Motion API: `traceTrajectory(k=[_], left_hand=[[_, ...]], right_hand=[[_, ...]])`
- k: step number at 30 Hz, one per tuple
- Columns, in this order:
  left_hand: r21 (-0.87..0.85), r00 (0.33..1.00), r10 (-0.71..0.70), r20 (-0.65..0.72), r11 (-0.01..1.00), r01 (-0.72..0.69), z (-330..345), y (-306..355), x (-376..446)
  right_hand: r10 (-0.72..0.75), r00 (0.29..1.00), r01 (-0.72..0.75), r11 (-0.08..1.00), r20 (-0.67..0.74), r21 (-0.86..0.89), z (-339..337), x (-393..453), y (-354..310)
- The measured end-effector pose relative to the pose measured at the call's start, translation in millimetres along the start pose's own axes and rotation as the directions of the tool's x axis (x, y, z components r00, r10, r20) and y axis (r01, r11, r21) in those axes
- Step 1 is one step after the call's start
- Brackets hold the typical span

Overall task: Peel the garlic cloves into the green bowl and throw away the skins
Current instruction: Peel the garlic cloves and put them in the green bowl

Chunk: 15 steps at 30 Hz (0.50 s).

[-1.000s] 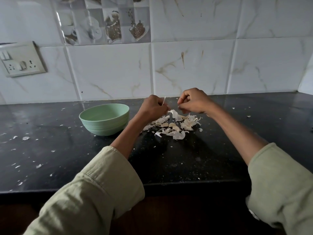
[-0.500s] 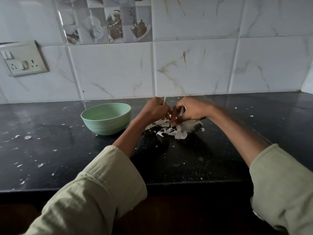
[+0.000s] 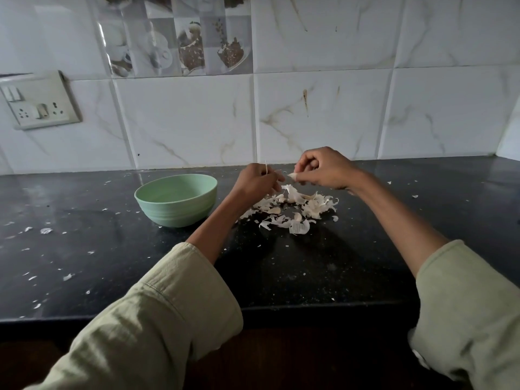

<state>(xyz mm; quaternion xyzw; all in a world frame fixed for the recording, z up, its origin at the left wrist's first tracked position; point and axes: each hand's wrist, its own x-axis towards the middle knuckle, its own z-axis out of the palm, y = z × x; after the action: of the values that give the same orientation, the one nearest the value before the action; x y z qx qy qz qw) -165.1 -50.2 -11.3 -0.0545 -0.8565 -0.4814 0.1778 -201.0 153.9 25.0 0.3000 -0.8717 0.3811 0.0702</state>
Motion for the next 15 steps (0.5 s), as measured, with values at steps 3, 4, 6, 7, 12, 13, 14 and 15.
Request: traceTrajectory(k=[3,4,6,7,12,13,14,15], left_hand=[[-0.101,1.0,0.002,0.026,0.995,0.001,2,4,-2],[-0.113,0.999,0.011,0.03,0.994,-0.008,3,3,-1],[-0.114,0.998,0.032,0.046,0.993,-0.026,4,2,-1],[-0.103,0.997,0.041,0.059,0.994,-0.034,5,1,-1],[0.147,0.995,0.095,0.008,0.985,-0.095,10,-2,-1],[0.199,0.994,0.114,0.002,0.974,-0.112,11,-1,-2],[0.221,0.991,0.129,0.021,0.967,-0.13,11,-1,-4],[0.21,0.987,0.141,0.073,0.966,-0.154,12,2,-6]], right_hand=[[0.048,0.999,-0.047,0.996,-0.018,0.076,-1,-1,0],[0.059,0.998,-0.057,0.994,-0.012,0.091,-2,-1,0],[0.068,0.998,-0.069,0.993,0.013,0.097,-2,-2,0],[0.07,0.997,-0.072,0.992,0.024,0.099,-1,-2,0],[0.062,0.997,-0.06,0.998,-0.054,0.037,-4,-1,2],[0.08,0.993,-0.079,0.997,-0.081,0.014,-6,-1,4],[0.104,0.989,-0.106,0.994,-0.108,-0.012,-8,-1,6],[0.137,0.981,-0.145,0.988,-0.138,-0.048,-11,-2,8]])
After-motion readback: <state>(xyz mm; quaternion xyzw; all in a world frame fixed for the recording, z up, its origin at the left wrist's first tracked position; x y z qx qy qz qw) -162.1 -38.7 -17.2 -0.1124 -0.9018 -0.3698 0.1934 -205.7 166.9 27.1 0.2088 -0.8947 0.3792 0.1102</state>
